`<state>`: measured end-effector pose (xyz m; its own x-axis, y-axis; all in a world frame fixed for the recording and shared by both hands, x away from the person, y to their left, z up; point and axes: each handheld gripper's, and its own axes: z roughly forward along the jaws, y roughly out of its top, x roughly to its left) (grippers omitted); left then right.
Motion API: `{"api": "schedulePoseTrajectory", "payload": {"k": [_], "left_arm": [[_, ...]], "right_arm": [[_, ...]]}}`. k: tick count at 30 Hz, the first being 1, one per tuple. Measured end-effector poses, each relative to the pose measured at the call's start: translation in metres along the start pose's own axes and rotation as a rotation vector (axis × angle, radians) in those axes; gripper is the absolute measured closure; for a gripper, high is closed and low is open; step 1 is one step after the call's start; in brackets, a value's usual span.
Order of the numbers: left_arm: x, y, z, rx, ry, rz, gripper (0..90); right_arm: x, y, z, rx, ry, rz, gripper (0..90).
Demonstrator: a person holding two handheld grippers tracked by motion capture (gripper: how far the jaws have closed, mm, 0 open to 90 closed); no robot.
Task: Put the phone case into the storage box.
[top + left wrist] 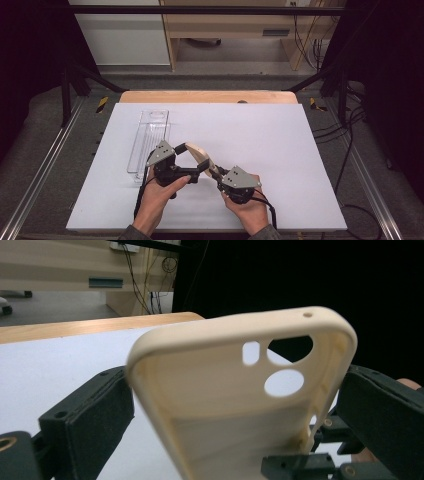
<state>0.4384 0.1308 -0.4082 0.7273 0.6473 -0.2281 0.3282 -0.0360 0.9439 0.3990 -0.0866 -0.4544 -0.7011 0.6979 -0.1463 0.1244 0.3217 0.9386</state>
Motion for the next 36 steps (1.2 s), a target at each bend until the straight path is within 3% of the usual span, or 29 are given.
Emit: {"api": "schedulePoseTrajectory", "payload": {"k": [9, 20, 22, 23, 24, 25, 26, 27, 28, 33, 36], "left_arm": [[-0.001, 0.0, 0.002, -0.009, 0.031, -0.023, 8.0], [-0.003, 0.002, -0.002, -0.009, 0.045, -0.004, 9.4], [-0.003, 0.002, -0.002, -0.013, 0.049, -0.001, 9.6], [-0.003, 0.003, -0.004, -0.02, 0.061, 0.005, 9.7], [-0.002, 0.004, -0.005, -0.024, 0.065, 0.004, 9.7], [-0.002, 0.004, -0.005, -0.024, 0.065, 0.004, 9.8], [0.0, 0.004, -0.007, -0.029, 0.075, 0.004, 9.8], [0.0, 0.004, -0.007, -0.029, 0.075, 0.004, 9.8], [0.001, 0.005, -0.008, -0.033, 0.085, 0.009, 9.8], [0.002, 0.007, -0.01, -0.051, 0.12, 0.029, 9.8], [0.001, 0.009, -0.011, -0.058, 0.135, 0.05, 9.9]], "right_arm": [[0.004, 0.0, 0.004, 0.005, 0.001, 0.009, 79.3], [0.006, 0.0, 0.006, -0.002, 0.015, 0.03, 78.1], [0.005, 0.0, 0.006, -0.002, 0.024, 0.032, 74.4], [0.004, 0.0, 0.007, 0.005, 0.018, 0.042, 61.7], [0.004, 0.0, 0.006, 0.008, 0.022, 0.052, 55.8], [0.004, 0.0, 0.006, 0.008, 0.022, 0.052, 55.8], [0.002, 0.0, 0.005, 0.021, 0.018, 0.068, 44.5], [0.002, 0.0, 0.005, 0.021, 0.018, 0.068, 44.5], [-0.001, -0.001, 0.003, 0.03, 0.019, 0.079, 37.5], [-0.006, -0.003, -0.002, 0.021, -0.004, 0.112, 23.6], [-0.008, -0.003, -0.007, 0.007, -0.012, 0.109, 18.3]]}}
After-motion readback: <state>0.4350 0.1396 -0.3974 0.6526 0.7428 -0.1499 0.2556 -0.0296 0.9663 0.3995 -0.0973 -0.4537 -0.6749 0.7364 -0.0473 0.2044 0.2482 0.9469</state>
